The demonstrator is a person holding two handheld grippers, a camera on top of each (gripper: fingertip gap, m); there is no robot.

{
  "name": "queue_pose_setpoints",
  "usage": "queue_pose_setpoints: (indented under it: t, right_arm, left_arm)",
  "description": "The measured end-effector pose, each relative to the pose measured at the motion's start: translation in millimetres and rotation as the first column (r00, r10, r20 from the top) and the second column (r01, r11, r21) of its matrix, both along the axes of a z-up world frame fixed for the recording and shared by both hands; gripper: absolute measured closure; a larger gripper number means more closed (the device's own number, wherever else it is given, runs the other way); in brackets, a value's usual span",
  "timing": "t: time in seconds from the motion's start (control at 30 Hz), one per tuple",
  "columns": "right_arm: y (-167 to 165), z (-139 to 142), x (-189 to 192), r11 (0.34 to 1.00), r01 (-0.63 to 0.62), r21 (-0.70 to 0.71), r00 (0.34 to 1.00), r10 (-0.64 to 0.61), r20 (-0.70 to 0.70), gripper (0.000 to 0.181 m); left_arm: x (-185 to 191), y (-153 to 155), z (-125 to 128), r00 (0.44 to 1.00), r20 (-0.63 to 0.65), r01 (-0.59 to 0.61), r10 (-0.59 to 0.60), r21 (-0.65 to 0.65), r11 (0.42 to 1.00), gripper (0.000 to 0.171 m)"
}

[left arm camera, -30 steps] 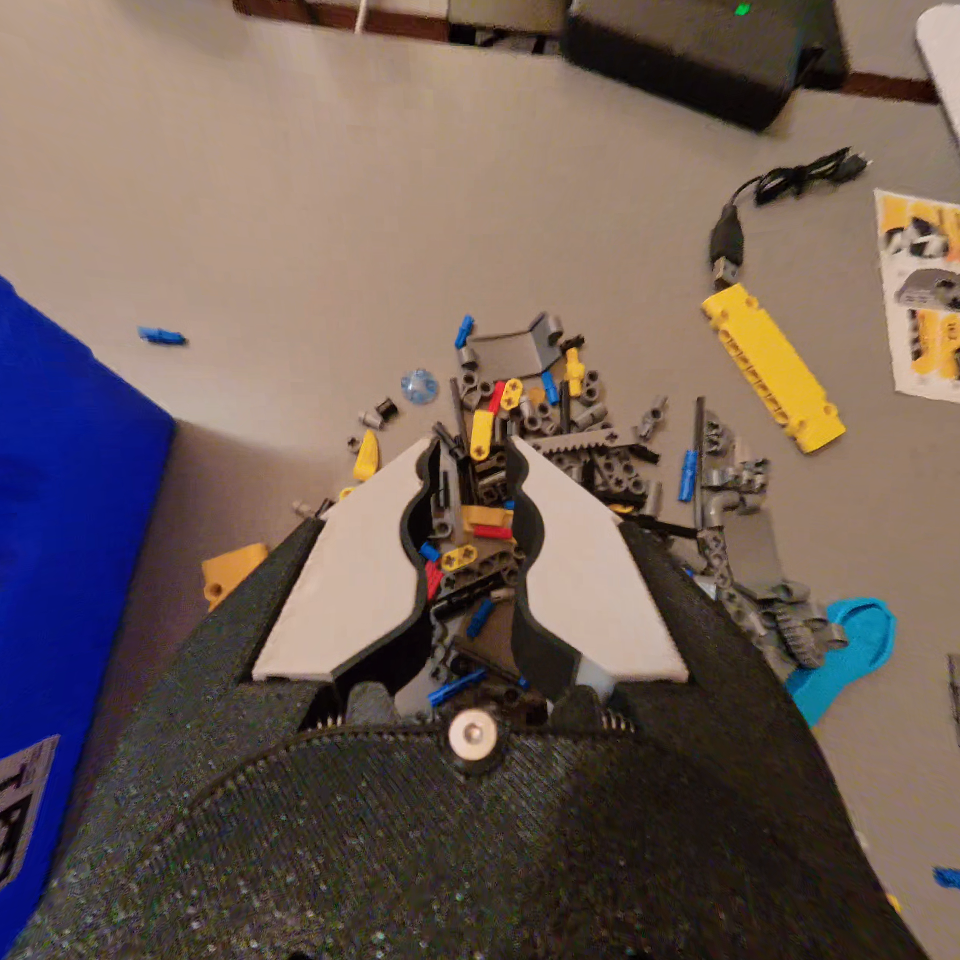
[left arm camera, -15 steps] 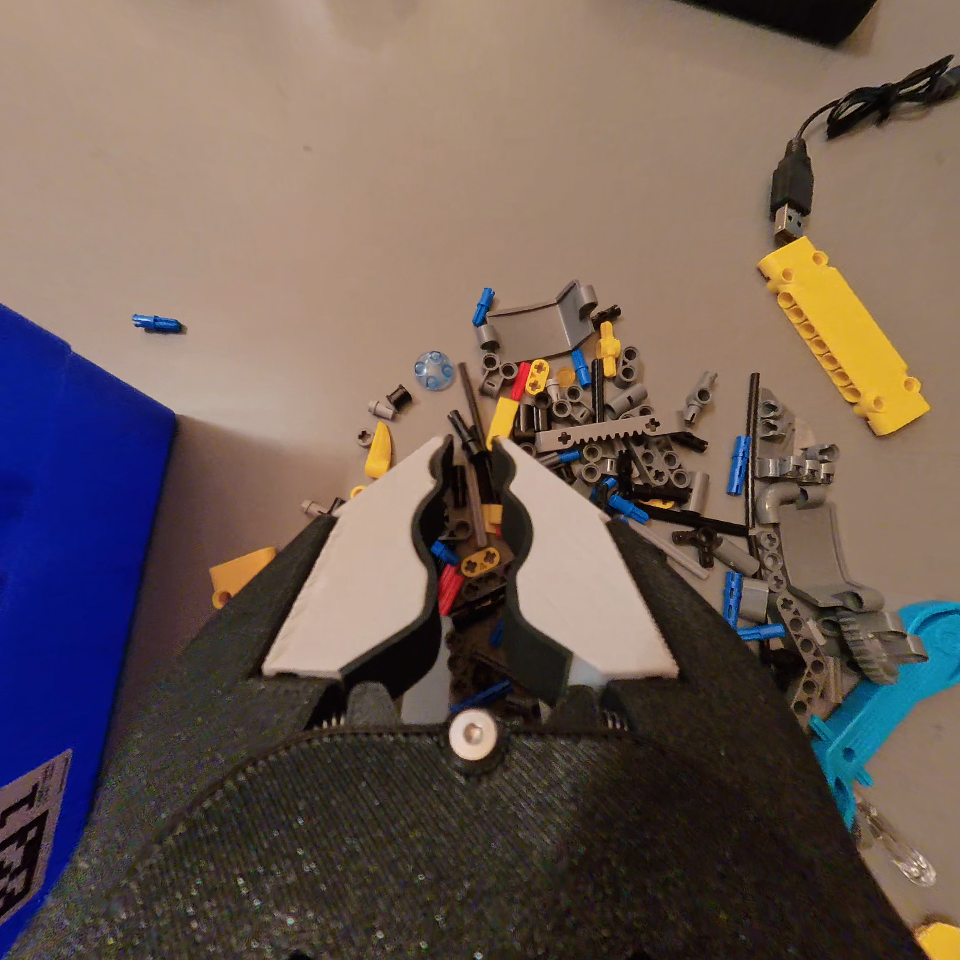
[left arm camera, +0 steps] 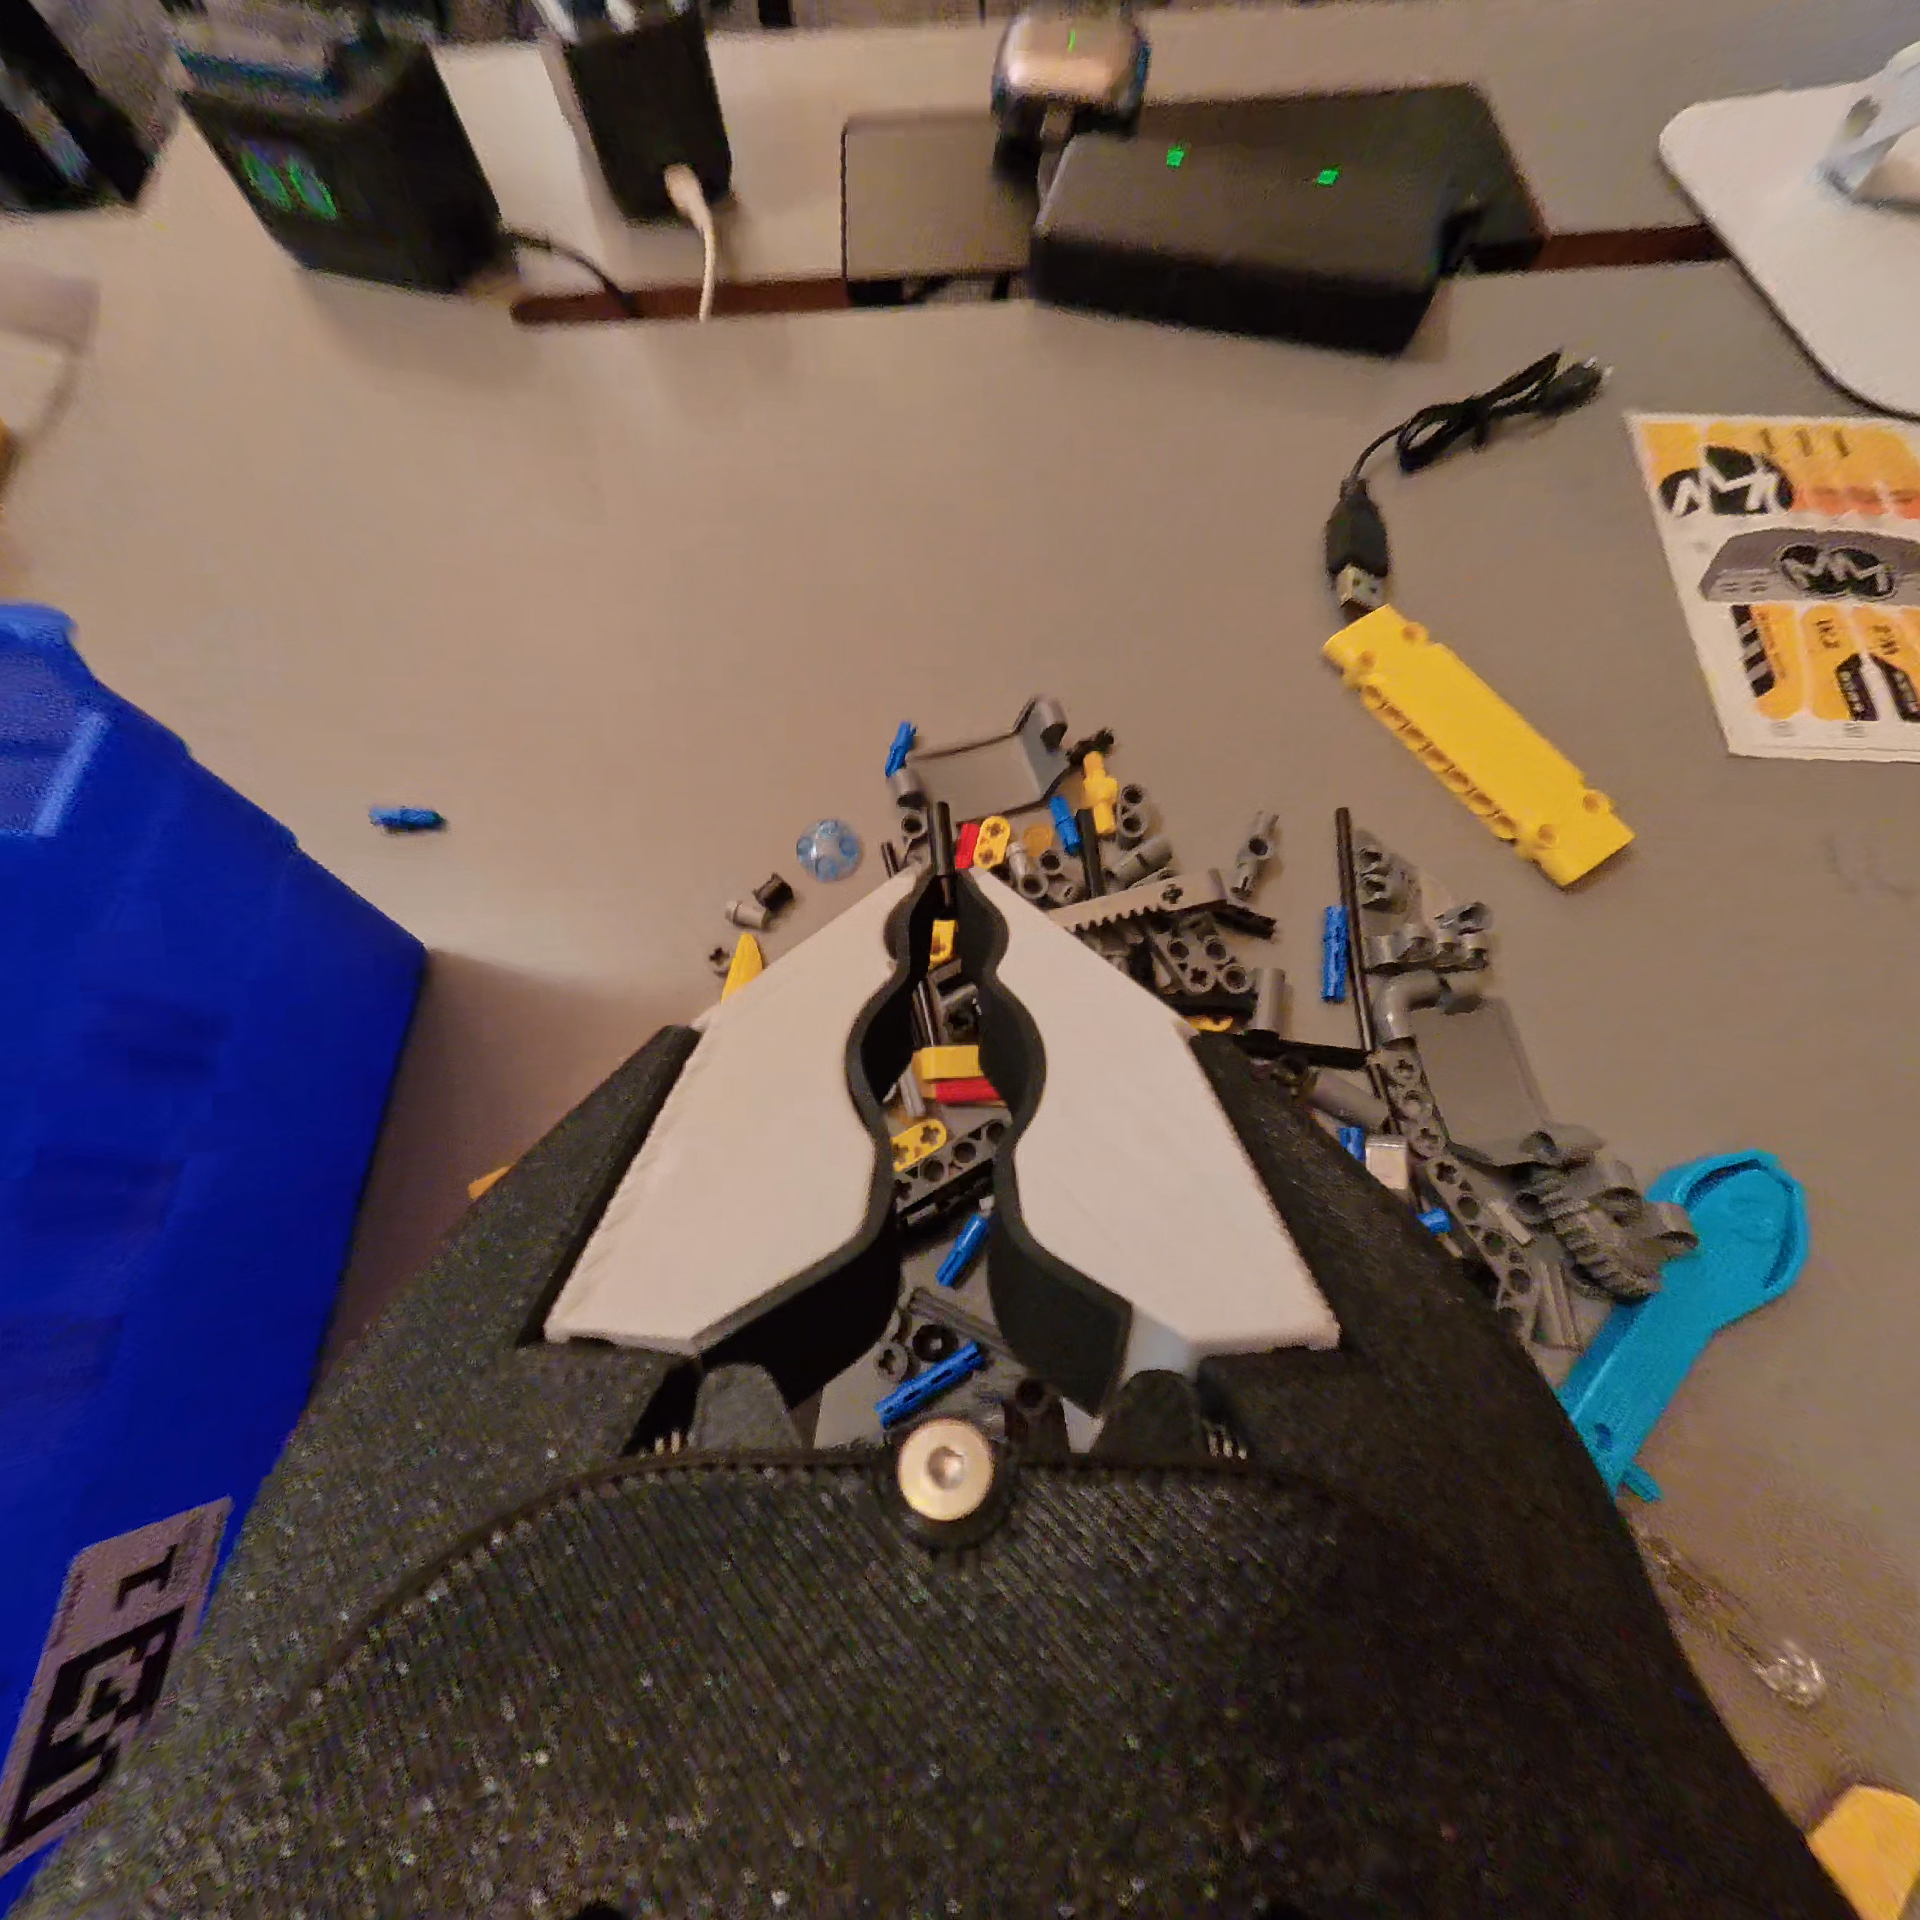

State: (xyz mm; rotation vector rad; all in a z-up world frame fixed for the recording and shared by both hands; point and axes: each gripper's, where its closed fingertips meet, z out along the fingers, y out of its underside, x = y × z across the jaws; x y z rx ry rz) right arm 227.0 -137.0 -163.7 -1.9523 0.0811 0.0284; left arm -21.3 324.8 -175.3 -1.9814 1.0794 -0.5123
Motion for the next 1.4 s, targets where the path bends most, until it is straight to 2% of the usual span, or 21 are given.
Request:
queue_pose_setpoints:
  t: [0.17,0.3,0.73,1.03,1.23,1.4]
  right_arm:
    - [-0.4,0.8,0.9,1.000,0.004,0.006,1.000,-0.004,-0.005,0.144]
    - [-1.0,1.7,1.7,1.000,0.008,0.010,1.000,-0.008,-0.003,0.144]
    - [-0.4,0.1,2.6,1.000,0.010,0.002,1.000,-0.010,-0.014,0.144]
    - [-0.8,0.4,0.7,1.000,0.005,0.001,1.000,-0.005,0.006,0.144]
    - [1.1,-4.2,0.4,1.000,0.002,-0.026,1.000,-0.002,0.003,0.144]
    - [-0.3,-2.2,2.4,1.000,0.008,-0.011,1.000,-0.008,-0.005,0.144]
  left_arm:
    - [5.4,-10.8,21.2,0.998,0.046,0.029,-0.033,0.099,0.995,0.171]
    - [9.3,-17.0,28.5,0.996,0.070,0.045,-0.053,0.109,0.993,0.171]
    - [5.2,-14.2,22.5,0.997,0.065,0.046,-0.052,0.093,0.995,0.171]
    - [-7.8,-0.7,23.9,0.996,0.084,-0.016,0.008,0.093,0.996,0.171]
    - [-20.0,10.0,12.5,0.996,0.069,-0.051,0.048,0.034,0.998,0.171]
    - [-19.3,9.8,-4.3,0.999,0.030,-0.035,0.036,-0.035,0.999,0.171]
